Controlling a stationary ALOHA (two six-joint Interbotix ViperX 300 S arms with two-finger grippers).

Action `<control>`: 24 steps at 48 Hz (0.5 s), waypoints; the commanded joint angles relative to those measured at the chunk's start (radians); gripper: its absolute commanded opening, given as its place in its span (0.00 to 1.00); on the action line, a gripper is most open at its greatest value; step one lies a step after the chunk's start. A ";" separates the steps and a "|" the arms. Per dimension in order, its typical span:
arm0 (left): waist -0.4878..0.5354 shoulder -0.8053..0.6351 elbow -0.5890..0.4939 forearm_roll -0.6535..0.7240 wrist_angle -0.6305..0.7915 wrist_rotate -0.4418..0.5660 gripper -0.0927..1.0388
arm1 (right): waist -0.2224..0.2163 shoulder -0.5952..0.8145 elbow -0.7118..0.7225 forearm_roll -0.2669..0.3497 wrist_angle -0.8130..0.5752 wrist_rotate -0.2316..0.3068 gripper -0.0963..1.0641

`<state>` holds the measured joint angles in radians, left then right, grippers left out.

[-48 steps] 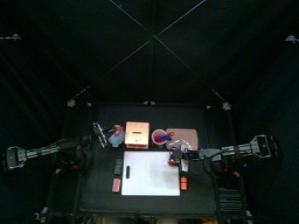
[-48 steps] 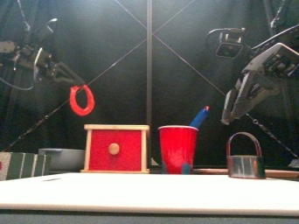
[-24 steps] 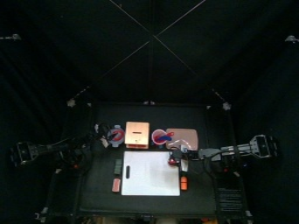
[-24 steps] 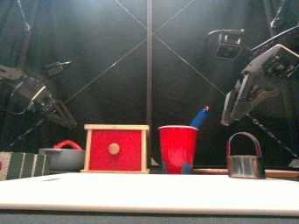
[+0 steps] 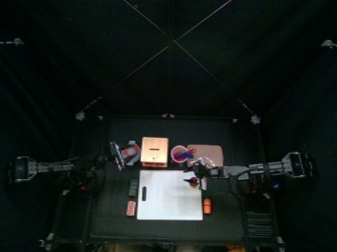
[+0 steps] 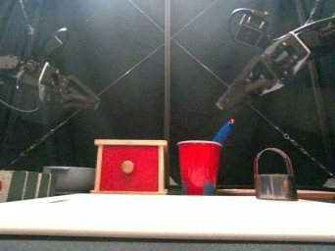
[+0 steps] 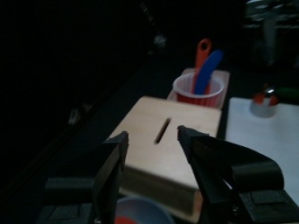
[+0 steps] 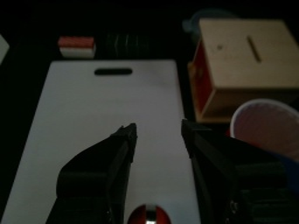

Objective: Get the cutter from the drawer then cut the dough then place the extra dough in the bowl
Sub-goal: Place the extra dough in the bowl

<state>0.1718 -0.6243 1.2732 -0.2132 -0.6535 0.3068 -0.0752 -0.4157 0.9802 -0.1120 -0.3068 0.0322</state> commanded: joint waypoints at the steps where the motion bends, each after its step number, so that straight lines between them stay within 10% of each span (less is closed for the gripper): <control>1: -0.060 0.003 -0.035 0.002 -0.025 -0.002 0.85 | -0.009 -0.017 -0.015 -0.006 -0.091 0.000 0.79; 24: -0.109 0.029 -0.041 -0.044 -0.025 -0.005 0.85 | -0.020 -0.011 -0.006 0.000 -0.106 0.008 0.79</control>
<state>0.0660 -0.6075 1.2563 -0.2516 -0.6688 0.3022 -0.0874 -0.4142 0.9817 -0.1150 -0.4034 0.0383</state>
